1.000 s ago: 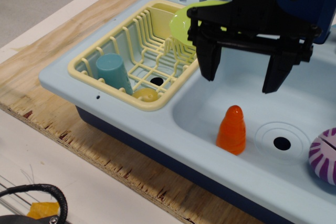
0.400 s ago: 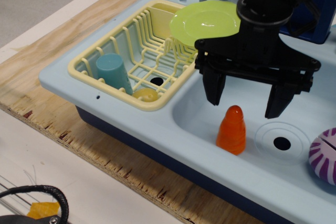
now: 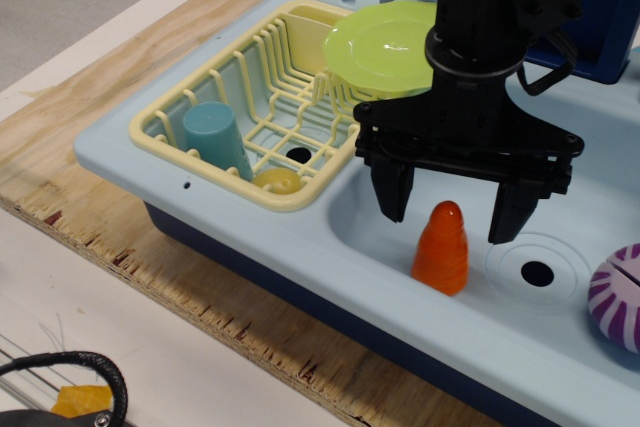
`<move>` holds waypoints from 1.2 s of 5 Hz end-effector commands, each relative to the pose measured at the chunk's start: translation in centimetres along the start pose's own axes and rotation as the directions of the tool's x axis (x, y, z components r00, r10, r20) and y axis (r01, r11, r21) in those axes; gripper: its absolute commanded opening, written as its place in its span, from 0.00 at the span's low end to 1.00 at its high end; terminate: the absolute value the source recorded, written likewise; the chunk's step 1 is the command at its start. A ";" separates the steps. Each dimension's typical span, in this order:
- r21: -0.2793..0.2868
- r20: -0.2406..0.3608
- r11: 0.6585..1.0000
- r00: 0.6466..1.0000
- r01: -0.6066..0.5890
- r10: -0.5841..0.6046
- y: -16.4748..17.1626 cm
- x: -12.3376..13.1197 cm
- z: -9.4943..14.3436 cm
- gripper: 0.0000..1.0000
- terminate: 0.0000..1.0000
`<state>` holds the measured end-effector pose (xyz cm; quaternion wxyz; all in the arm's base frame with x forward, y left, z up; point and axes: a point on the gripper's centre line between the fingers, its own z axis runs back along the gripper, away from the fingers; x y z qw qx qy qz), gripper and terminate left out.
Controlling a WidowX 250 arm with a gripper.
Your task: Put carrot on plate
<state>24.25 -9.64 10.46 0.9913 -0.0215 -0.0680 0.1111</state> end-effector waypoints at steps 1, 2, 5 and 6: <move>-0.022 -0.001 1.000 1.000 -0.013 0.013 -0.1 0.4 -0.7 1.00 0.00; -0.035 -0.036 0.999 0.999 -0.019 0.018 -0.2 0.0 -0.9 0.00 0.00; -0.007 0.010 1.000 1.000 -0.001 0.001 -0.8 0.5 2.6 0.00 0.00; 0.064 0.059 0.997 0.998 0.034 -0.038 -1.0 2.0 5.4 0.00 0.00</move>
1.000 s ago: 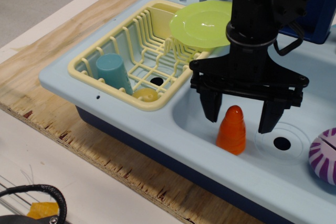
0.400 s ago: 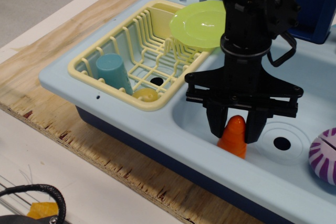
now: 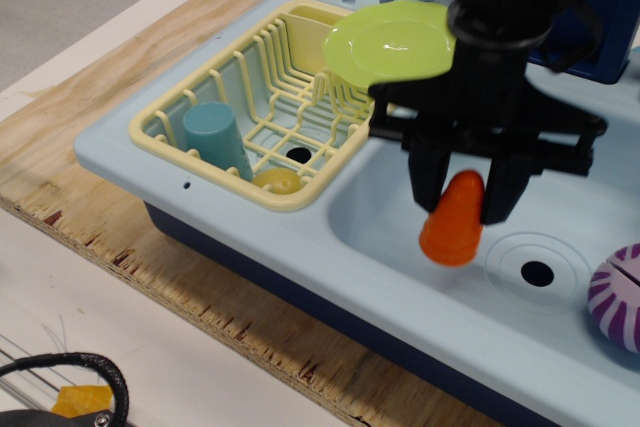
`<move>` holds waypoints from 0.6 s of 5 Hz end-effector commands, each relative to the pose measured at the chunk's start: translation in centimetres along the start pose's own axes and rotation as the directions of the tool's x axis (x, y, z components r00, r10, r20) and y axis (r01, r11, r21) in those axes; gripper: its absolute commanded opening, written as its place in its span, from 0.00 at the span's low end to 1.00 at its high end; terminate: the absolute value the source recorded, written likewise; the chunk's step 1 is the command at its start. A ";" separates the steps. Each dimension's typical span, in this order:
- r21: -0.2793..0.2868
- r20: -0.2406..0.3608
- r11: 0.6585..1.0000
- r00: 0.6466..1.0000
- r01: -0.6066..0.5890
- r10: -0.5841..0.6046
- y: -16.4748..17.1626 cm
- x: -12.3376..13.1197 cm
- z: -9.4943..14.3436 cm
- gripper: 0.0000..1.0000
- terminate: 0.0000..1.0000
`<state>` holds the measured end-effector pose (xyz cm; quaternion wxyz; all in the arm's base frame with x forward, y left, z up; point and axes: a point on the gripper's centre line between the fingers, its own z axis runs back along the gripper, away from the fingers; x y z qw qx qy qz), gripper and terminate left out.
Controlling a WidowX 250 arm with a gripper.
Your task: Put carrot on plate
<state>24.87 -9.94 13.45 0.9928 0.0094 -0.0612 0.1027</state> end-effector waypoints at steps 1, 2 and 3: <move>0.008 0.109 1.000 0.994 0.023 -0.024 1.1 3.4 3.6 0.00 0.00; 0.008 0.122 1.000 0.993 0.001 -0.002 3.0 5.6 4.4 0.00 0.00; -0.004 0.112 0.999 0.993 -0.044 0.044 4.7 6.3 4.3 0.00 0.00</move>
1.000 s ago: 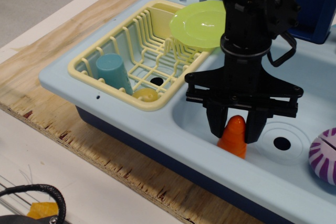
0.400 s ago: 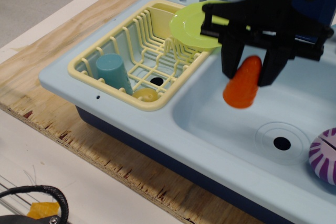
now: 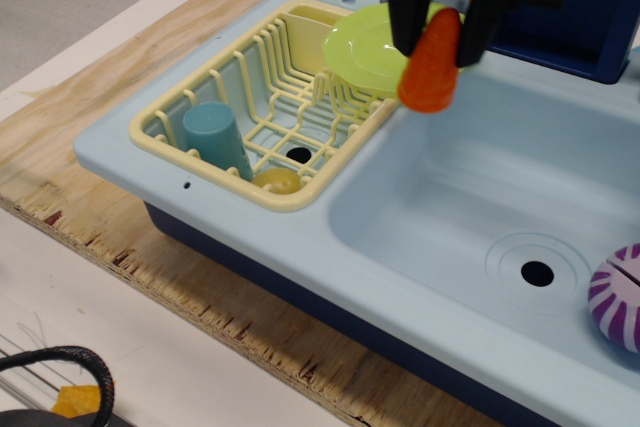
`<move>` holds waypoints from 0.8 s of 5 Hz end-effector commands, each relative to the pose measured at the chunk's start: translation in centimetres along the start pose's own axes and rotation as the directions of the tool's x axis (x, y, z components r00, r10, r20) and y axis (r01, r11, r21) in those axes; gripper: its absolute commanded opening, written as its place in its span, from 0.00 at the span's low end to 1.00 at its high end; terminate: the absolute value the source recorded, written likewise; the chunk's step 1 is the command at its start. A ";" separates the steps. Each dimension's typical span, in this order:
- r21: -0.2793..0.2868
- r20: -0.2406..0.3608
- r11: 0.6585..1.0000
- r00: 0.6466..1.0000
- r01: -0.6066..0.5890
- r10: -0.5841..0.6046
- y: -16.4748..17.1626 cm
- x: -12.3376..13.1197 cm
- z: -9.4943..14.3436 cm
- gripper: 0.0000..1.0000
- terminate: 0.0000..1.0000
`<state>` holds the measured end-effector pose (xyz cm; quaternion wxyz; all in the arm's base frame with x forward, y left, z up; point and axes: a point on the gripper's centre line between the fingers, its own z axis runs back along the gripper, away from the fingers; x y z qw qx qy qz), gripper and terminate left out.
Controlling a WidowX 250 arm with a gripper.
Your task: Put carrot on plate
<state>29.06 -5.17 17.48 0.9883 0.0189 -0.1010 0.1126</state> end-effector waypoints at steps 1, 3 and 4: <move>-0.038 0.066 0.998 0.997 -0.040 0.042 2.4 1.9 0.7 0.00 0.00; -0.036 0.095 0.999 0.995 -0.018 0.022 3.5 4.5 1.3 0.00 0.00; -0.065 0.098 0.998 0.995 0.010 -0.004 3.6 5.3 1.0 0.00 0.00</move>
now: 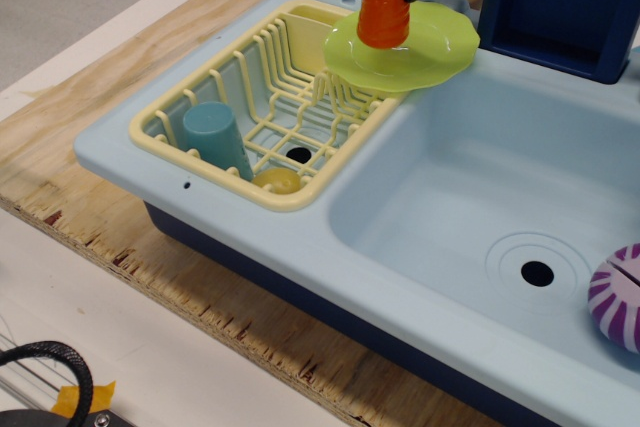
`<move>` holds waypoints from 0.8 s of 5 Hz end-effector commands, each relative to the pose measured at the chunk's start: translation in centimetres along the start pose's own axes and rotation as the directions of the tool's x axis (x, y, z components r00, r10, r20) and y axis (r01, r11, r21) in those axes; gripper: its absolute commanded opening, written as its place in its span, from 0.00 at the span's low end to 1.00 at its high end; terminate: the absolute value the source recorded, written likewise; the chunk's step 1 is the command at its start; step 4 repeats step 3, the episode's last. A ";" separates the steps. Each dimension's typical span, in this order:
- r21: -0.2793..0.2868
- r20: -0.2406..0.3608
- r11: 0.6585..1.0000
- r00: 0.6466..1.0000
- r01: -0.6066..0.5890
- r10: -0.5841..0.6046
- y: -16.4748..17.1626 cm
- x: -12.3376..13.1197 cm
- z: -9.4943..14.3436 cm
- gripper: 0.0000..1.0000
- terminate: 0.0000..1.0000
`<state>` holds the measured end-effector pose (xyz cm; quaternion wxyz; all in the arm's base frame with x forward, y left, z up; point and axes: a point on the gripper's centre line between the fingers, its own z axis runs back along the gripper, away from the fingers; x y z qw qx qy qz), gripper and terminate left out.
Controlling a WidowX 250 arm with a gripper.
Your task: Put carrot on plate
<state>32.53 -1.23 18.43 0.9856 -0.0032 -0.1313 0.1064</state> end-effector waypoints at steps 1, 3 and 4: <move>-0.013 0.042 1.000 0.999 0.002 -0.001 0.5 1.0 0.9 1.00 0.00; -0.013 0.042 1.000 0.999 0.002 -0.001 0.5 1.0 0.9 1.00 1.00; -0.013 0.042 1.000 0.999 0.002 -0.001 0.5 1.0 0.9 1.00 1.00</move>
